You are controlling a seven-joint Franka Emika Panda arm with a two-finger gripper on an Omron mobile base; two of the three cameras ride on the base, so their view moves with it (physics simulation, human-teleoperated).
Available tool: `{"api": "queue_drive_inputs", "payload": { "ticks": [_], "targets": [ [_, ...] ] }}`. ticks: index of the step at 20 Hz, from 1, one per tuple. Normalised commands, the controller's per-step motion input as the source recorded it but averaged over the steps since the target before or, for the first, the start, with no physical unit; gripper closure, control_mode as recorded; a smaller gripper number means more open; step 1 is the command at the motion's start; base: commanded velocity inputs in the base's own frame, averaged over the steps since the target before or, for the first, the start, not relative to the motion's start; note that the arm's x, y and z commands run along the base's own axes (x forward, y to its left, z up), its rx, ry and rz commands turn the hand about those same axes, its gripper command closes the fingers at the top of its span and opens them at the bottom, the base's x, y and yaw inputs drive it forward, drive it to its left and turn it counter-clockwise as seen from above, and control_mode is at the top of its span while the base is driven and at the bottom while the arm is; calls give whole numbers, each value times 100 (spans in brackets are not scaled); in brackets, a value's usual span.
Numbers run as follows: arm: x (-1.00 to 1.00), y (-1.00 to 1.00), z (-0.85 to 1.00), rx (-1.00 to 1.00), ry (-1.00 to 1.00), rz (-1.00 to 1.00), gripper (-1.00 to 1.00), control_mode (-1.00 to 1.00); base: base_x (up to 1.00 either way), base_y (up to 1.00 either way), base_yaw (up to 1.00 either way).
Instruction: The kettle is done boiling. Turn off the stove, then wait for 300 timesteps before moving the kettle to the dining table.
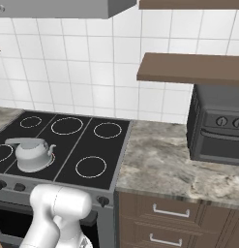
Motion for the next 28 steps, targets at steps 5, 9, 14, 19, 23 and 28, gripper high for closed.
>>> {"api": "queue_drive_inputs", "payload": {
  "ticks": [5, 9, 14, 19, 23, 28],
  "targets": [
    [0, 0, 11, 10, -7, -2, -100, -100, 0, 0, 0],
    [-2, -7, 3, 10, -9, 0, -100, -100, 0, 0, 0],
    [0, -3, 12, 11, -6, 0, -100, -100, 0, 0, 0],
    [0, -2, 24, 10, -5, 0, -100, -100, 0, 0, 0],
    [0, -1, 23, 10, -4, 0, -100, -100, 0, 0, 0],
    [0, -3, 10, 10, 0, 0, -100, -100, 0, 0, 0]
  ]
}}
